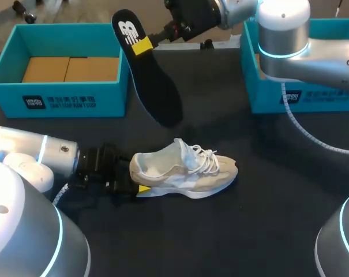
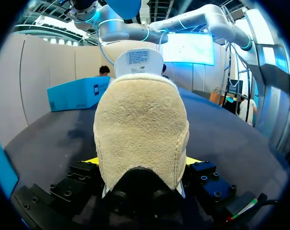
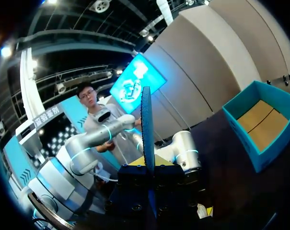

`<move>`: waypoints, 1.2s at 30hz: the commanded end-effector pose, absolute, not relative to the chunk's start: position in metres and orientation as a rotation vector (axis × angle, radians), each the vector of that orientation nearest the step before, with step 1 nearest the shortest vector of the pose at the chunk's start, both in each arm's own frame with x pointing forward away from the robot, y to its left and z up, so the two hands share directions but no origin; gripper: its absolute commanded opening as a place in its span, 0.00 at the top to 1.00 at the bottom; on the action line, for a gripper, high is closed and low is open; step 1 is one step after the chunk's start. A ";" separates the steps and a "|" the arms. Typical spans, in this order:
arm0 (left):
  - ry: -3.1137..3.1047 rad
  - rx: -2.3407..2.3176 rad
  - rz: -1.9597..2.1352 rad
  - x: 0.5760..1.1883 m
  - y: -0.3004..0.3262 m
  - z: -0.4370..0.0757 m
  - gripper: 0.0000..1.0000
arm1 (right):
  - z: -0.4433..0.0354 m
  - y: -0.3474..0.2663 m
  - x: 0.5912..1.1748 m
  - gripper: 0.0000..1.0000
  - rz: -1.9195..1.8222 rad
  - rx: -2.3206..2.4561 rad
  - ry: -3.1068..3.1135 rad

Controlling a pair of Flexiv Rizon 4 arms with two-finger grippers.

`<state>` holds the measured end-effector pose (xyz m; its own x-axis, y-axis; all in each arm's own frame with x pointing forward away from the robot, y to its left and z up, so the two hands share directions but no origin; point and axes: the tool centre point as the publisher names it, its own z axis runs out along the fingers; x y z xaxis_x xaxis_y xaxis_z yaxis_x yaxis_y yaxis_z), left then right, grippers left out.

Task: Take the shoe out of the shoebox, open the shoe tongue, remove and reinsert the insole, then place the shoe into the shoebox

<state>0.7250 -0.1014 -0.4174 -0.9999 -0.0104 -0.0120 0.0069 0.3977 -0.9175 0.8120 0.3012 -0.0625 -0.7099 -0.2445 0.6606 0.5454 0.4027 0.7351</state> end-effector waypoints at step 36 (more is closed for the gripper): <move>2.617 -0.003 -1.710 0.725 -0.102 -0.418 1.00 | 0.018 0.209 0.734 1.00 -1.527 -0.773 -1.989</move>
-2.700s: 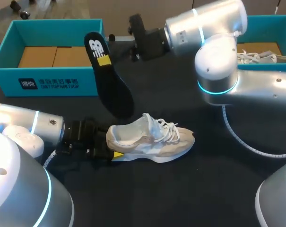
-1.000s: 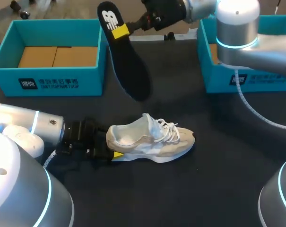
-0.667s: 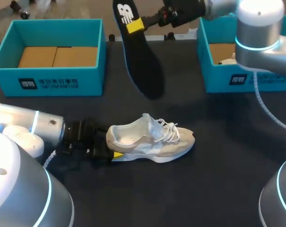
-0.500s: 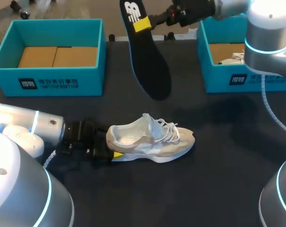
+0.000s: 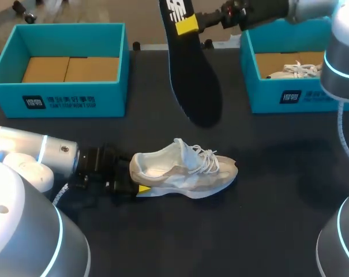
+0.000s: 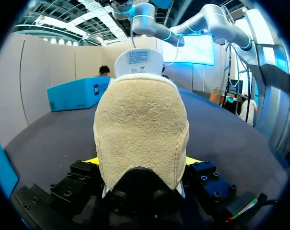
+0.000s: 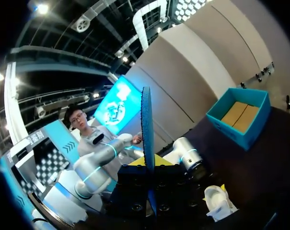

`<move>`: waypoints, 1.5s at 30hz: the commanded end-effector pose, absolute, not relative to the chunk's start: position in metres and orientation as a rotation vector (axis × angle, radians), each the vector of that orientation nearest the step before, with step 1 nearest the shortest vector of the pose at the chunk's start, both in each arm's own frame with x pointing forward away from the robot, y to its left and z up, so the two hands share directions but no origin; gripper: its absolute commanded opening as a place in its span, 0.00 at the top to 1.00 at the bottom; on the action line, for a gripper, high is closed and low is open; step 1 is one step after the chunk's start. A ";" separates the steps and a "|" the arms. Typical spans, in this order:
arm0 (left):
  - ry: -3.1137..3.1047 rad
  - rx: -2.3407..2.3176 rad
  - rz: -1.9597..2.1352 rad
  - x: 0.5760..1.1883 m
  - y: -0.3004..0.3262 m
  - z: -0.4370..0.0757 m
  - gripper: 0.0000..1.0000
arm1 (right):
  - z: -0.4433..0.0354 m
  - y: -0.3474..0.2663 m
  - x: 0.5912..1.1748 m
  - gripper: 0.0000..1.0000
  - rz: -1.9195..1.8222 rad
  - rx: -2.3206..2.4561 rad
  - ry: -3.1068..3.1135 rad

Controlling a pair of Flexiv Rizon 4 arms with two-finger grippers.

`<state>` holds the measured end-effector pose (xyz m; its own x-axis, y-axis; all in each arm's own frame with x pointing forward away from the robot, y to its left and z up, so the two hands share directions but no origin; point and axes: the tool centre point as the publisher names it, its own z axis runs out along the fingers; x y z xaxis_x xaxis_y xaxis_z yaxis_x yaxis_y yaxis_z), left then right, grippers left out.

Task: Take the shoe out of the shoebox, open the shoe tongue, remove and reinsert the insole, then place the shoe into the shoebox

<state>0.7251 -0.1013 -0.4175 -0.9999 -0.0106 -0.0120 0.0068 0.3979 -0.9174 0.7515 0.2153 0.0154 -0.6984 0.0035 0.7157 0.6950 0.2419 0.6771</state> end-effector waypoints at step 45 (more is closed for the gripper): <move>2.617 -0.003 -1.710 0.725 -0.102 -0.418 1.00 | 0.025 0.205 0.667 1.00 -1.610 -0.887 -1.735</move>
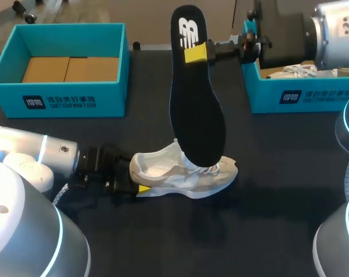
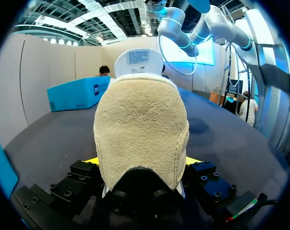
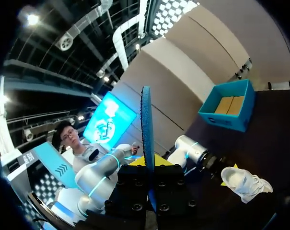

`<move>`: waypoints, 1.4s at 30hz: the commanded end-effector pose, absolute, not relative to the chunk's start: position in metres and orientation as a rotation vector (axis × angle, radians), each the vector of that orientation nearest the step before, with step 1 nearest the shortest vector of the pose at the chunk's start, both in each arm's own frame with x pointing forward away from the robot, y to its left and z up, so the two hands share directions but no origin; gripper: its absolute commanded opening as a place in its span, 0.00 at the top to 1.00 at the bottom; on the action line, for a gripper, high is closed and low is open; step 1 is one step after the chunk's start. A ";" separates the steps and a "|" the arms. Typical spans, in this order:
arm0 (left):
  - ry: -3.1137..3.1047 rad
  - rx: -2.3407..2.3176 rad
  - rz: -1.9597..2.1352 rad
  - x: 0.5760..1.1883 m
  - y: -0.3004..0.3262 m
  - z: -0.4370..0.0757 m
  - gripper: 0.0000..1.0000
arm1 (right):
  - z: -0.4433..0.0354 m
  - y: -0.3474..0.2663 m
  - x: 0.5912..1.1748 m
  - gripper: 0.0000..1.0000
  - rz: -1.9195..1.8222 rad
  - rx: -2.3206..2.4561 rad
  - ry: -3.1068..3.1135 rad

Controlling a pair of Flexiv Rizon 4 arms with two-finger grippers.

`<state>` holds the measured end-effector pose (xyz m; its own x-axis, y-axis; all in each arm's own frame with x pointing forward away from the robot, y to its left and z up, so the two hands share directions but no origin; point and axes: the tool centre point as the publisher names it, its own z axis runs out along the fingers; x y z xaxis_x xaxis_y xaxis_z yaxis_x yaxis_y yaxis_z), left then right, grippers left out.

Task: Take the shoe out of the shoebox, open the shoe tongue, remove and reinsert the insole, then place the shoe into the shoebox

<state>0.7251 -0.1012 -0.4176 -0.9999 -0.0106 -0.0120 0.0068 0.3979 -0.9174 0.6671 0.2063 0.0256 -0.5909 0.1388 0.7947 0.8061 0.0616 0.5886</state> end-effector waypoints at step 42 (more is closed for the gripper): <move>2.617 -0.003 -1.710 0.725 -0.102 -0.418 1.00 | 0.048 0.224 0.597 1.00 -1.597 -0.823 -1.645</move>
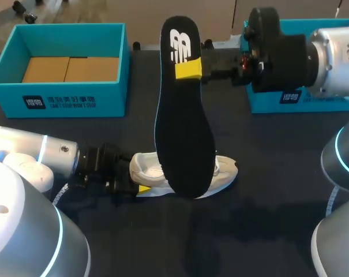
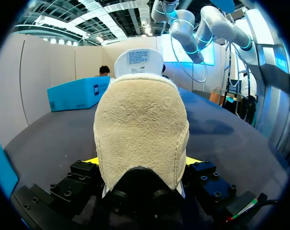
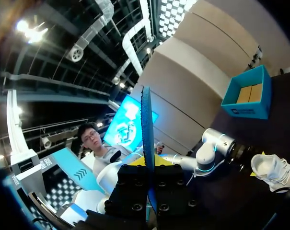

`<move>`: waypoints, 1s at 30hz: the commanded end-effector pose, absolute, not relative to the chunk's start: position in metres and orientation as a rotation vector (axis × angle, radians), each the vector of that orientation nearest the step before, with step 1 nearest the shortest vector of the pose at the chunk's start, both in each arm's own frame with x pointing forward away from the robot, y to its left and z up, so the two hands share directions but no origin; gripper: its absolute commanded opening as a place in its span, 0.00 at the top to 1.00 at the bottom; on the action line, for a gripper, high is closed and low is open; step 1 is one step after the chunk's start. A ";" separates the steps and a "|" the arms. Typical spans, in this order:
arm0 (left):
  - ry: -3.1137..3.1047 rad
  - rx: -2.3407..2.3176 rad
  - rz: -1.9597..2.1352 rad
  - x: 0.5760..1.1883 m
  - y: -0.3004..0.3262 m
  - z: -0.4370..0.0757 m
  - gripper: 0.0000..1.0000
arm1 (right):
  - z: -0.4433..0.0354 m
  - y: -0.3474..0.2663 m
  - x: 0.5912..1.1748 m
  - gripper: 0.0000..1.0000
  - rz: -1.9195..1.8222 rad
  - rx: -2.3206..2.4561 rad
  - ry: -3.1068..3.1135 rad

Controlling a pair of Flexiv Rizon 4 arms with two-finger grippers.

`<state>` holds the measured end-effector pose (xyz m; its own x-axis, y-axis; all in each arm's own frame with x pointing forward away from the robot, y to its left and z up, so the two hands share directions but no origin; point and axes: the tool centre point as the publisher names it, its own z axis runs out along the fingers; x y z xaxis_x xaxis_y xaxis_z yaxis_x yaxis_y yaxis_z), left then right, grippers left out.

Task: Take the shoe out of the shoebox, open the shoe tongue, remove and reinsert the insole, then place the shoe into the shoebox

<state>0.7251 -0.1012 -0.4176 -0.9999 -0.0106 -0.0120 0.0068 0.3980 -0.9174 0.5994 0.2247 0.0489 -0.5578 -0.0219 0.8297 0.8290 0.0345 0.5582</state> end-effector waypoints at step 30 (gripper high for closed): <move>2.629 0.010 -1.702 0.724 -0.099 -0.419 0.00 | 0.048 0.225 0.597 1.00 -1.615 -0.813 -1.645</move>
<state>0.7243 -0.0999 -0.4191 -0.9998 -0.0051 -0.0166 0.0131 0.4034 -0.9149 0.5970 0.2218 0.0489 -0.5718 -0.0281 0.8199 0.8192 0.0357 0.5724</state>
